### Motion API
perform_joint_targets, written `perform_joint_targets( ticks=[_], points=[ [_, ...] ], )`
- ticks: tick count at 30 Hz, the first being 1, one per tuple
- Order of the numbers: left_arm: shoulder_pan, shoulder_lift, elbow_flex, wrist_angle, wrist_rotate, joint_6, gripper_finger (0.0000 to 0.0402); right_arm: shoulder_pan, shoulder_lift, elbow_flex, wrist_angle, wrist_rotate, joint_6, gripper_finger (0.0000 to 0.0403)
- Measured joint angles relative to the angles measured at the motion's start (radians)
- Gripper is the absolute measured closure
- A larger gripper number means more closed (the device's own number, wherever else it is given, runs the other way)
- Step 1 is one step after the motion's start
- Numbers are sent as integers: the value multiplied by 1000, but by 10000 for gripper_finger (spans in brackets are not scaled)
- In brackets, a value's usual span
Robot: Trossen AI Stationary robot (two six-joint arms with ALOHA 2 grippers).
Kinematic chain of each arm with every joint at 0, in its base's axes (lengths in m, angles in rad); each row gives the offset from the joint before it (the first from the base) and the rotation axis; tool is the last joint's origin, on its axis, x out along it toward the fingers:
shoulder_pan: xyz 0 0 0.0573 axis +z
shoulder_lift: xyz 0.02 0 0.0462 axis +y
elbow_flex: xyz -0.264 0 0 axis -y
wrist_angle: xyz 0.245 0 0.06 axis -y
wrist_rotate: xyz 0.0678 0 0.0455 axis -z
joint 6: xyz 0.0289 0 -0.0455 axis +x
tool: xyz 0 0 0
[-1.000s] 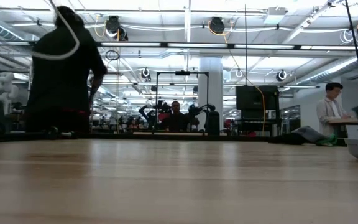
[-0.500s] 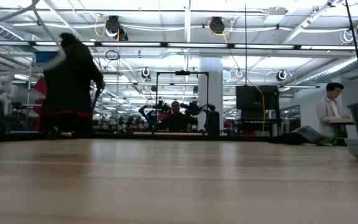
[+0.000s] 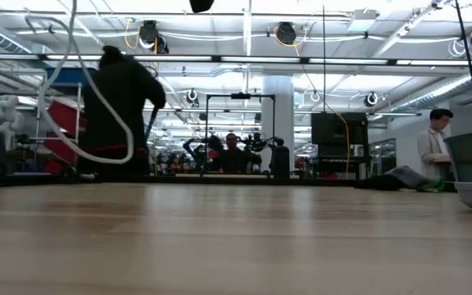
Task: Coil cords
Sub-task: Coil the white cable wire onto the spool
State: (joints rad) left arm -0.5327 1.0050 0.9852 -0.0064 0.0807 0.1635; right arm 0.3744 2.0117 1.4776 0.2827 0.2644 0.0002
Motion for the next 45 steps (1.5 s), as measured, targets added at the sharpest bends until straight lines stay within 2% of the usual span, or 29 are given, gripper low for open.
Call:
perform_joint_targets(
  ticks=[3,11,15,20,24,28,32,38,42,45],
  points=[
    [0,0,0,-5,-1,1,400,2,-19,-2,-45,0,0,392],
    [0,-1,2,-13,-5,2,400,35,-139,-3,-464,102,97,326],
    [0,-5,2,-16,-6,0,400,50,-141,-3,-545,98,155,298],
    [-9,-8,2,-15,-7,0,400,54,-79,-2,-535,103,115,273],
    [-16,-8,2,-16,-7,0,400,40,-27,-3,-400,104,63,261],
    [-19,-8,2,-17,-8,0,400,31,17,-3,-268,93,47,257],
    [-19,-8,2,-17,-7,0,400,30,43,-2,-197,17,41,257],
    [-19,-8,2,-7,-7,0,400,18,86,-2,-156,38,44,257],
    [-19,-8,2,-1,-7,0,400,-2,122,-2,-123,105,87,268],
    [-19,-8,2,-1,-7,0,400,-19,143,-2,-125,103,122,299]
  ],
)
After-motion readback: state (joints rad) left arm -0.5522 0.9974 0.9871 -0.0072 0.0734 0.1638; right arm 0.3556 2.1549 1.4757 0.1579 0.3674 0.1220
